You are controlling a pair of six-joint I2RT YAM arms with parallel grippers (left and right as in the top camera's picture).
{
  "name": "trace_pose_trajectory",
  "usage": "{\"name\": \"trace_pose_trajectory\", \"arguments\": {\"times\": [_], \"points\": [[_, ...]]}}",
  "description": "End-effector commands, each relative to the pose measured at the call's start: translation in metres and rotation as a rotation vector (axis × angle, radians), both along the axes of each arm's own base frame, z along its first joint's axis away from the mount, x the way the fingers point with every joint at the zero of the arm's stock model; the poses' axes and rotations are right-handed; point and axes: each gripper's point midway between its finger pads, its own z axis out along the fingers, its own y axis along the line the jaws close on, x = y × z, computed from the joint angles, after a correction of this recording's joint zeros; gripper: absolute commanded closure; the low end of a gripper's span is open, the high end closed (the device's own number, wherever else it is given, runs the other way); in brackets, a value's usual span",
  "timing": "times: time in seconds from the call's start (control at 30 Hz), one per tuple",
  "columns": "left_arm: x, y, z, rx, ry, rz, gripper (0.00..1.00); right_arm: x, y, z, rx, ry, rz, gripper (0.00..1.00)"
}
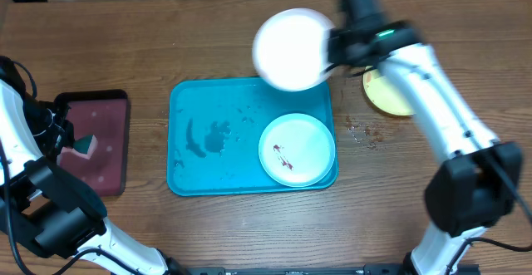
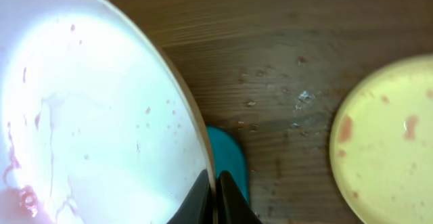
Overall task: Clean dirty plates on tray and stack at the side
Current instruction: 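Lift the white plate and stack it on the yellow plate, then move the right gripper to the light-blue plate and grasp its rim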
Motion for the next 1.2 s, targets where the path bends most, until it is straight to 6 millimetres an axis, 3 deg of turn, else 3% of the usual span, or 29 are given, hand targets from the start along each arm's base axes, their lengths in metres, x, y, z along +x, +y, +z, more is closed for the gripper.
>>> {"name": "trace_pose_trajectory", "arguments": {"times": [0.0,0.1,0.2,0.33,0.47,0.53,0.6,0.77,0.87,0.93,1.0,1.17], "points": [[0.001,0.002,0.007,0.01,-0.019,-0.015,0.96,-0.008,-0.04,0.029,0.371,0.091,-0.091,0.96],[0.001,0.002,0.007,0.01,-0.019,-0.016,0.96,-0.019,-0.123,0.007,0.266,0.155,-0.309,0.96],[0.001,0.002,0.007,0.009,-0.019,-0.015,0.96,-0.047,-0.206,-0.025,0.112,0.23,-0.531,0.96],[0.001,0.002,0.007,0.01,-0.02,-0.016,0.96,-0.06,-0.236,-0.054,0.117,0.254,-0.609,0.96],[0.001,0.002,0.007,0.01,-0.019,-0.016,0.96,-0.059,-0.235,-0.085,0.12,0.248,-0.616,0.96],[0.001,0.002,0.007,0.01,-0.019,-0.016,0.96,-0.06,-0.23,-0.097,0.132,0.263,-0.621,0.85],[0.001,0.002,0.007,0.01,-0.02,-0.016,0.96,-0.06,-0.219,-0.109,0.127,0.276,-0.563,0.45],[0.003,0.003,0.007,0.015,-0.026,-0.016,0.96,-0.054,-0.173,-0.108,0.178,0.266,-0.327,0.4],[0.003,0.003,0.007,0.014,-0.026,-0.016,0.96,-0.054,-0.119,-0.099,0.263,0.244,-0.099,0.37],[0.002,0.002,0.007,0.014,-0.025,-0.016,0.96,-0.061,-0.064,-0.094,0.27,0.246,0.092,0.37],[0.003,0.002,0.007,0.014,-0.025,-0.017,0.96,-0.066,-0.026,-0.094,0.235,0.23,0.228,0.35],[0.003,0.003,0.007,0.015,-0.025,-0.017,0.96,-0.083,0.038,-0.103,0.081,0.23,0.39,0.35]]}}
